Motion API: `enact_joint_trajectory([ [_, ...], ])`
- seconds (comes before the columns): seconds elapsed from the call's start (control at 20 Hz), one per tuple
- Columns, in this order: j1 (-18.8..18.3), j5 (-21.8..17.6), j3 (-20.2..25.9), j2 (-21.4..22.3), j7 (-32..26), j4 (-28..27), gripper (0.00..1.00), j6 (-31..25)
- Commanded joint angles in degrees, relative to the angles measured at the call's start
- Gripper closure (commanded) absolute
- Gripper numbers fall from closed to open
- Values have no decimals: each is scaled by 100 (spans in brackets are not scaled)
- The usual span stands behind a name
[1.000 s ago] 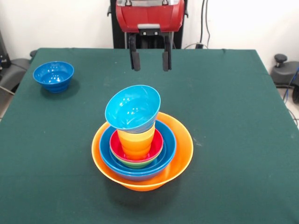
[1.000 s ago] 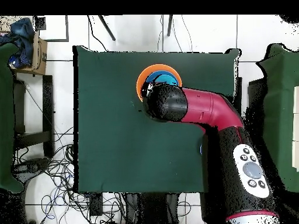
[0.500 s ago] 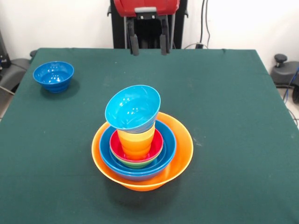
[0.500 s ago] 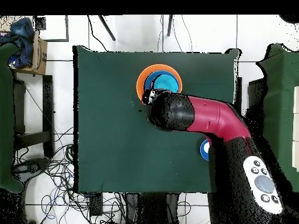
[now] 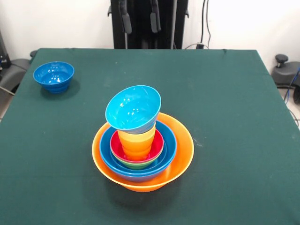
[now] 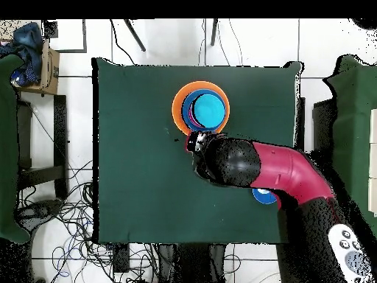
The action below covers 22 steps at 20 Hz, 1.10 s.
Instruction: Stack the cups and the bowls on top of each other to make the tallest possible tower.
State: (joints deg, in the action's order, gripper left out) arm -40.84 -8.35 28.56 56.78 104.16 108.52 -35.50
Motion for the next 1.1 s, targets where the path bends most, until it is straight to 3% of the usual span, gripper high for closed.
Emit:
enact_joint_trajectory([
  [0.05, -399, -352, 722, 183, -1483, 1064, 0, -420],
  [0.5, -1335, -829, 1415, 238, -1930, 1482, 0, -427],
  [1.1, -1977, -1475, 1924, -89, -1888, 1046, 0, -1010],
])
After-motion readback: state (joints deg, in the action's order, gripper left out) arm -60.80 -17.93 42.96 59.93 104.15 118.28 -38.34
